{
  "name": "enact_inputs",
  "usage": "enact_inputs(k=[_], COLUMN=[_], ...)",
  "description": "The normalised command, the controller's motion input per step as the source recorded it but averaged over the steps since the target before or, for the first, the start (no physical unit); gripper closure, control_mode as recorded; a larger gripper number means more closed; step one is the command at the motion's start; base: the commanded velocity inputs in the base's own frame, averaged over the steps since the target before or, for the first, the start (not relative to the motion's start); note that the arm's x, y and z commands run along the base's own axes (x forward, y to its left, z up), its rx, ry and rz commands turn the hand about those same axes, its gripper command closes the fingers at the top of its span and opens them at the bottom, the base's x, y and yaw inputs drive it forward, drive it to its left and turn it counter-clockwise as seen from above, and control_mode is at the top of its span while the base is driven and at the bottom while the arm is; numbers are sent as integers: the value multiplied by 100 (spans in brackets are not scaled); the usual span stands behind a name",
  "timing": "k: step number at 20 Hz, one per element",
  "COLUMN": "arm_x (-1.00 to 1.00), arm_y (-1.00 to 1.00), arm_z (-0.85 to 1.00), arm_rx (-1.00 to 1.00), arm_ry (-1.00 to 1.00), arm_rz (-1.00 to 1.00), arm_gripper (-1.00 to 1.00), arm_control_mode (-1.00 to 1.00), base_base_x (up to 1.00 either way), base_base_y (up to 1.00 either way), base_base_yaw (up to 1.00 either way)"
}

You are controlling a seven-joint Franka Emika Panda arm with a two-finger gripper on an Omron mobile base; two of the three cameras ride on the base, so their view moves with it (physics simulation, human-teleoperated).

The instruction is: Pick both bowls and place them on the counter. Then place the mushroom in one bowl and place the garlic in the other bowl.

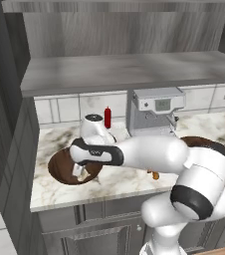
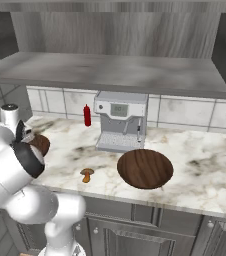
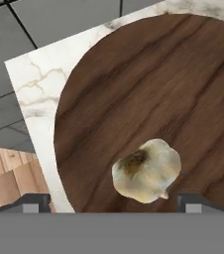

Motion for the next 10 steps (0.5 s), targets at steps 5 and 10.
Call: enact_inputs(k=[5,10], arm_x=[-56,-57], arm_y=[-73,-70], arm_z=[20,34], arm_rx=[8,8], arm_ry=[-5,-10], arm_rz=[-14,-17], arm_gripper=[-100,-100], arm_control_mode=[-100,-100], base_base_x=[0,0], base_base_y=[0,0], base_base_yaw=[0,0])
